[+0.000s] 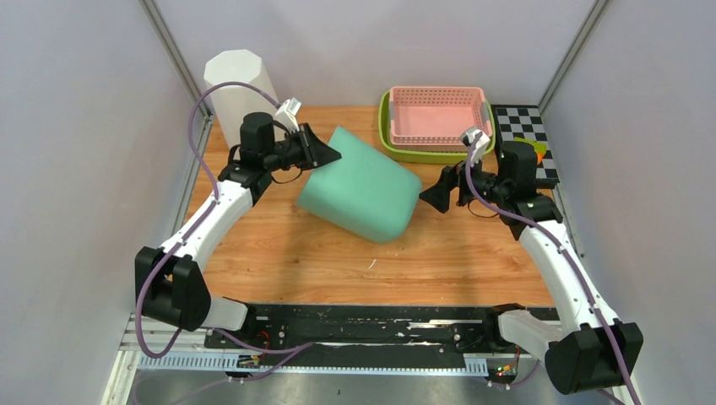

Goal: Turn the large container upside down

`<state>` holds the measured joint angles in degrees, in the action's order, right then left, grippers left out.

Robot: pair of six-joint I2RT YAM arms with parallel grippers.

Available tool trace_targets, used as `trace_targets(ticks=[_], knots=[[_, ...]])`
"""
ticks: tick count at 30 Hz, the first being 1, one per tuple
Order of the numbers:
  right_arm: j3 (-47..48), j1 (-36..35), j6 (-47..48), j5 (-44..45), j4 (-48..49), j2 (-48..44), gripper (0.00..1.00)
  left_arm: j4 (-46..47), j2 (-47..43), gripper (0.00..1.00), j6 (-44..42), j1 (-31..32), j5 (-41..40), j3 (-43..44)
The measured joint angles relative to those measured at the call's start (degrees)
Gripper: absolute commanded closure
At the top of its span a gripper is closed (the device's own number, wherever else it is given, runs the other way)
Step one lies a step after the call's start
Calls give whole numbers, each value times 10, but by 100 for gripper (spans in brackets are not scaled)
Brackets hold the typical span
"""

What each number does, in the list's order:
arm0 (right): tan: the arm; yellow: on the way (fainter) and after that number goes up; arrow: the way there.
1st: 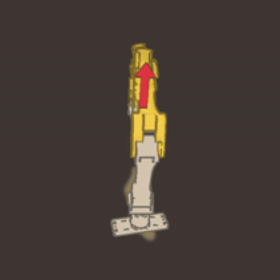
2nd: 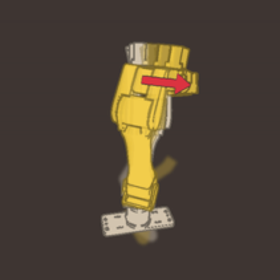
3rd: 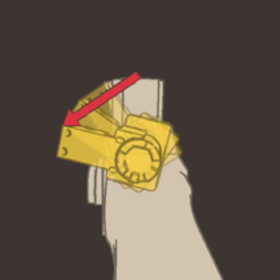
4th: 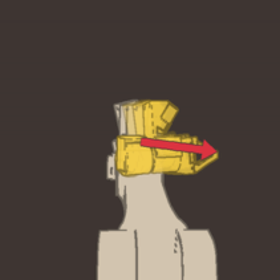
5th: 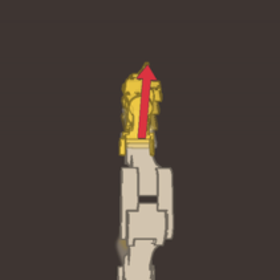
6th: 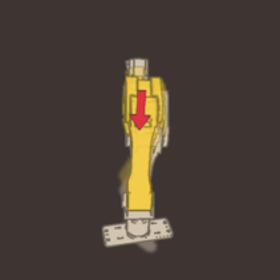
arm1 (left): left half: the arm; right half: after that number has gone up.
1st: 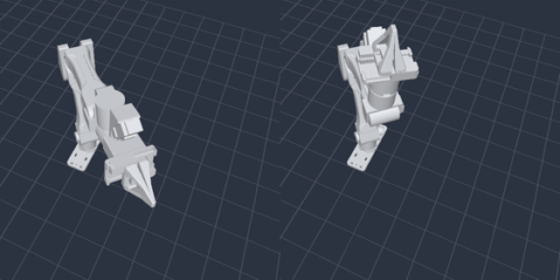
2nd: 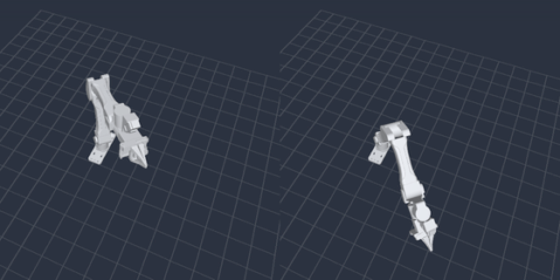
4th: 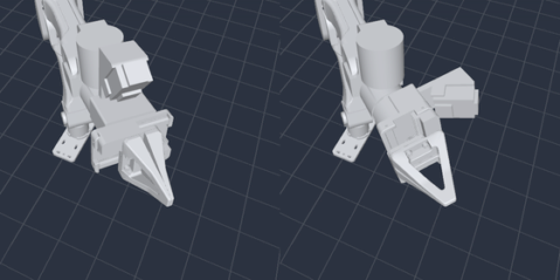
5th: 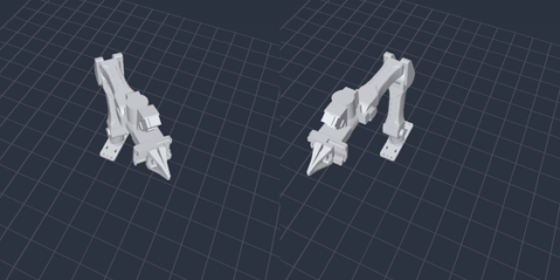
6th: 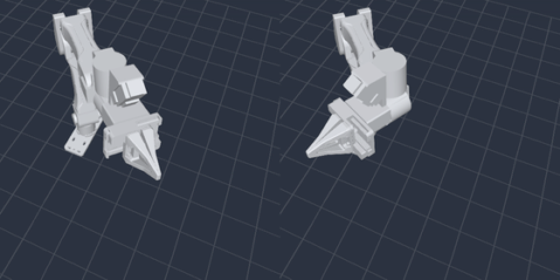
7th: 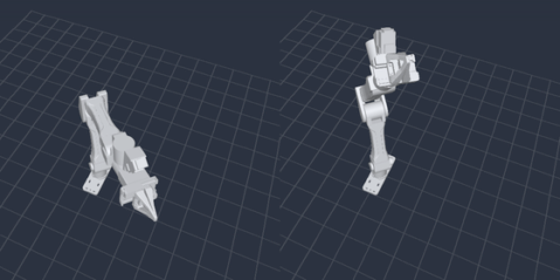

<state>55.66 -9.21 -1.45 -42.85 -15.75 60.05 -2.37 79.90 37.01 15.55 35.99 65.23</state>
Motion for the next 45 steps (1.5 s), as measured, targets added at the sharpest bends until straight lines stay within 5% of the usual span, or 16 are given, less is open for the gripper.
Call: trace_targets(ticks=[9, 31, 45], knots=[[-59, 2, 28, 17, -33, -1, 3, 14, -19, 73, -17, 0, -4, -74], [-68, 23, -23, -113, -51, 55, 7, 11, -74, 13, -116, 0, -31, -142], [-68, 23, -48, -127, -49, 78, 10, -118, -65, 9, -288, 9, -32, -52]])
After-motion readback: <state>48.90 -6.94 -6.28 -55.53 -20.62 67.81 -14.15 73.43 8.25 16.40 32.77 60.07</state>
